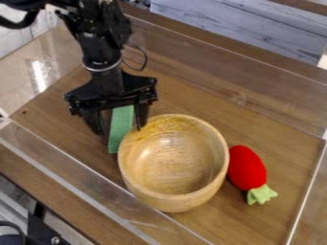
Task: Remove the green block from the brown bowl and put it on the table
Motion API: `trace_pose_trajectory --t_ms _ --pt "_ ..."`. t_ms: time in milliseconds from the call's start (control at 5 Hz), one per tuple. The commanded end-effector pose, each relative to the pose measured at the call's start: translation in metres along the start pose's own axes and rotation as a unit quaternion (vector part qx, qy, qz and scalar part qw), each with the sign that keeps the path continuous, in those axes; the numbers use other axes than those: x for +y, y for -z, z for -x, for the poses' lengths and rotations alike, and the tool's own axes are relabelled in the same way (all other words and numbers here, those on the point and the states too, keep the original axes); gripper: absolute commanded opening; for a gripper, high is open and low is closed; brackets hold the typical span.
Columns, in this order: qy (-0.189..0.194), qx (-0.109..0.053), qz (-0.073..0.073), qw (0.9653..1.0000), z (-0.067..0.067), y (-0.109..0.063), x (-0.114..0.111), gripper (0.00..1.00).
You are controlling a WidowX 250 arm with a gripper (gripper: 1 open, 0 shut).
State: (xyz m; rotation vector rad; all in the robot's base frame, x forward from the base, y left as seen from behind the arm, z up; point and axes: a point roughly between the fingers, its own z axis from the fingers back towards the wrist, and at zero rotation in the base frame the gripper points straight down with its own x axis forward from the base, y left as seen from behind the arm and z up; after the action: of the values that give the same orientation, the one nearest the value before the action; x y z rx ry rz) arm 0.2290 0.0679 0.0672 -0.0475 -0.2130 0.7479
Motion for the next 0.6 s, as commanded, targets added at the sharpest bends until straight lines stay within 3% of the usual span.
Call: trace_pose_trajectory --t_ms 0,400 --pt "0.005 -0.024 0.011 0.9996 -0.015 -0.011 -0.008 1.00" --pt "0.025 -0.045 0.014 0.9986 -0.020 -0.026 -0.019 1.00"
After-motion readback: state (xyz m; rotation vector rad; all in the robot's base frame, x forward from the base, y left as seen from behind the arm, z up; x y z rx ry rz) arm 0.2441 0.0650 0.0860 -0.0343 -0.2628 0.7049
